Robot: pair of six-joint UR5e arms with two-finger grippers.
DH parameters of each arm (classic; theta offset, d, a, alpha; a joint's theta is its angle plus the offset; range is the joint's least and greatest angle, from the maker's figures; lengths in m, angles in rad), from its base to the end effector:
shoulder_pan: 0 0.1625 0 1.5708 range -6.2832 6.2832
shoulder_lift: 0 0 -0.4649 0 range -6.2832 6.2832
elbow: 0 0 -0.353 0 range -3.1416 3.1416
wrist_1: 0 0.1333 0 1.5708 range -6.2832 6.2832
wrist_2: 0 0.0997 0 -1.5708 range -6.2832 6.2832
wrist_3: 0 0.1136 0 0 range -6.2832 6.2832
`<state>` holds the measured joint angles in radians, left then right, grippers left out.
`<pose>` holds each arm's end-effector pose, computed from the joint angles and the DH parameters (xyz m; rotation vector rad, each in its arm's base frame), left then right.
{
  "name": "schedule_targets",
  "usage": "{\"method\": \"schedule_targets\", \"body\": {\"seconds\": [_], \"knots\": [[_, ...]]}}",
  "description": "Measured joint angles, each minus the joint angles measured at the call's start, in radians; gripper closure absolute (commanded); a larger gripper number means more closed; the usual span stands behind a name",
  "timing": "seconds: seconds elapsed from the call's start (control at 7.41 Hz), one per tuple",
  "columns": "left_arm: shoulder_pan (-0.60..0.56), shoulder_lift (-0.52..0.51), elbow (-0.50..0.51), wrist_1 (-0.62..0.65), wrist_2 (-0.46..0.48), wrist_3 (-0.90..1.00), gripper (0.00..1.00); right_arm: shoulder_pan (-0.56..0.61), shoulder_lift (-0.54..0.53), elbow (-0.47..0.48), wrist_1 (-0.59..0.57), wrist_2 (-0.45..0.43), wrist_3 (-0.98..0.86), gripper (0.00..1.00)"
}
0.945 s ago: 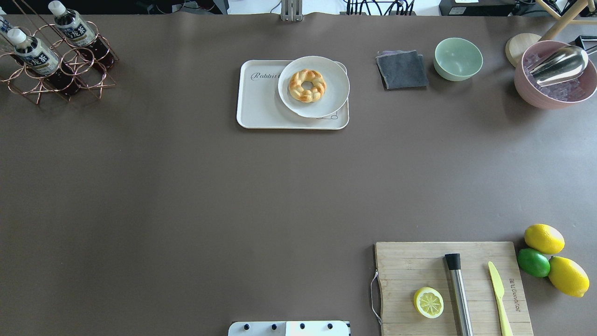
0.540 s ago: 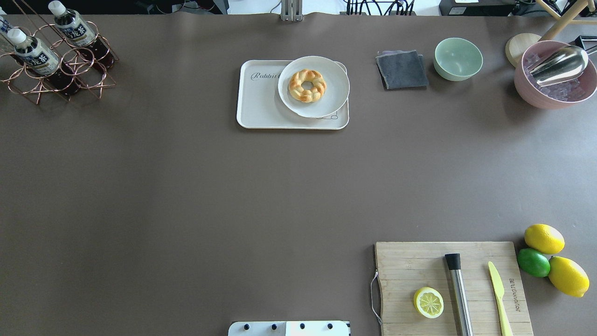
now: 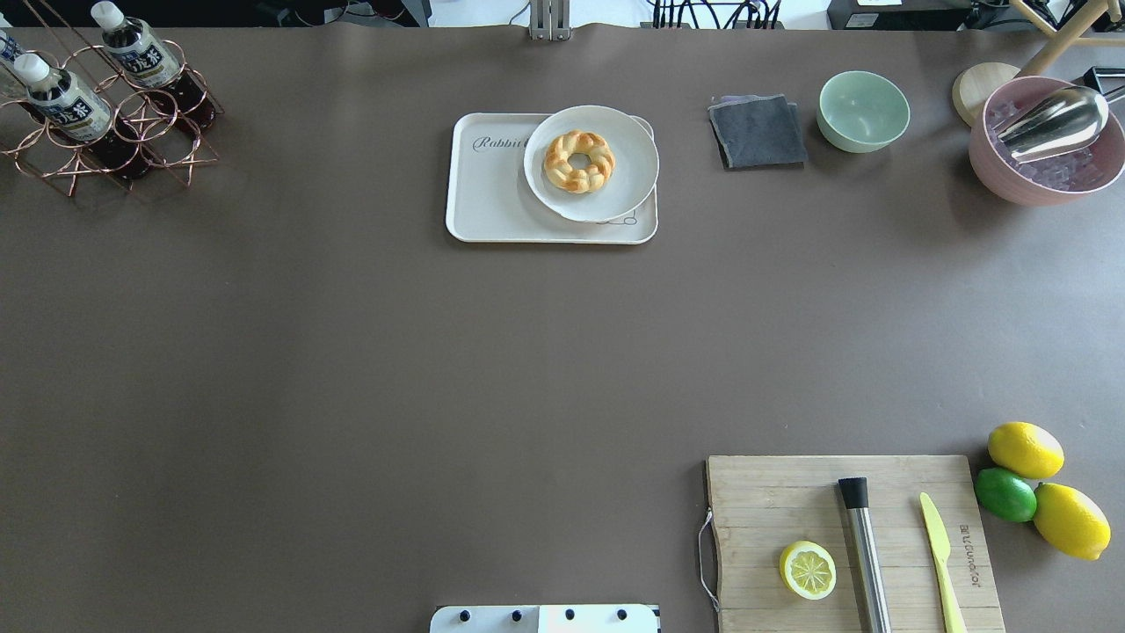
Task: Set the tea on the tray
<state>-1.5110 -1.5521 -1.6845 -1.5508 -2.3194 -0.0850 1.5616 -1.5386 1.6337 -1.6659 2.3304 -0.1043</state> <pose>-0.0291 -0.4509 0.6694 0.0172 0.7514 0.0041 0.0508 -0.4666 0.6760 0.0361 -0.7591 -0.1080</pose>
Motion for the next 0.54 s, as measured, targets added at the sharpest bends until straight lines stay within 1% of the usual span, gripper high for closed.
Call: {"method": "schedule_targets", "body": {"seconds": [0.54], "knots": [[0.0, -0.008, -0.001, -0.001, 0.002, -0.001, 0.02, 0.0, 0.001, 0.0, 0.0, 0.0, 0.001, 0.0]]}}
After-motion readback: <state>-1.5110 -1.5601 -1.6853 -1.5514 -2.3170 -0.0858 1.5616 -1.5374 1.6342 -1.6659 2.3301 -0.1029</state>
